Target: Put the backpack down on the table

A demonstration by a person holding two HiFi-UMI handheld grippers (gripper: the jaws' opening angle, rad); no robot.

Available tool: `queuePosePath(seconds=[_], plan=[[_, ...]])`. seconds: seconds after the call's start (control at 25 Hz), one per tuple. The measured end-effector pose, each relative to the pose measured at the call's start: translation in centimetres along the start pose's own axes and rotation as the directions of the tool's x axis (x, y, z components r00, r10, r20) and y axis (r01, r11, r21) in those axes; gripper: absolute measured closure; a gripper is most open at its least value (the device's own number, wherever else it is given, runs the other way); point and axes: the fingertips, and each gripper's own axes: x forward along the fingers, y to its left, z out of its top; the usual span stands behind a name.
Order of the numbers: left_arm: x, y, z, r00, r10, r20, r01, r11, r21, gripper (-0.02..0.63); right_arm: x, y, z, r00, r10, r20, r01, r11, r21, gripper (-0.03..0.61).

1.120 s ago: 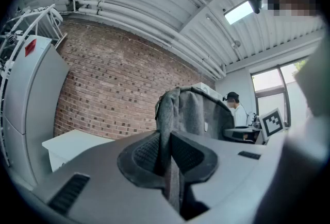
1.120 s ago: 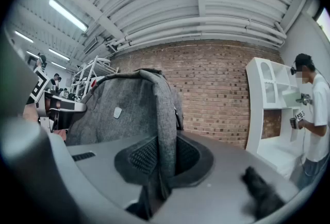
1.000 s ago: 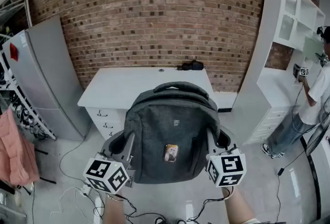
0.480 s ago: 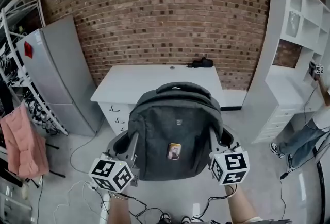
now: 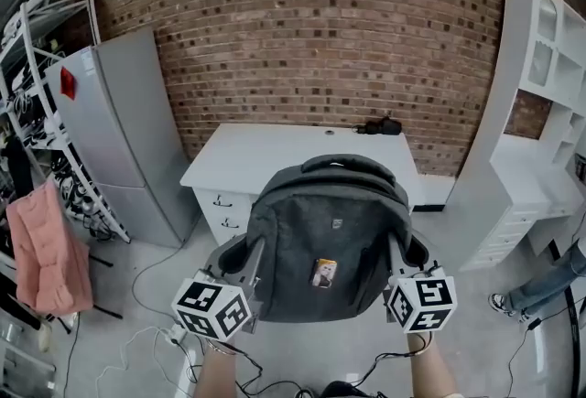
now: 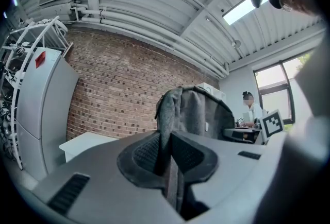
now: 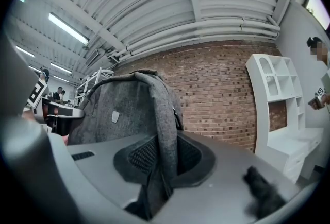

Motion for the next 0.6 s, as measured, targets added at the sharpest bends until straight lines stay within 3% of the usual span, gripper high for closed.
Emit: queuePosePath(seconds=[0.6], plan=[[6.9,4.1,-1.2,0.999,0.04,-0.011,-0.04,0.999,-0.025,0.557,8.6,-2.3,-1.4,0.999,0.042,-0.014,-0.041,0.999,0.013,0.512]])
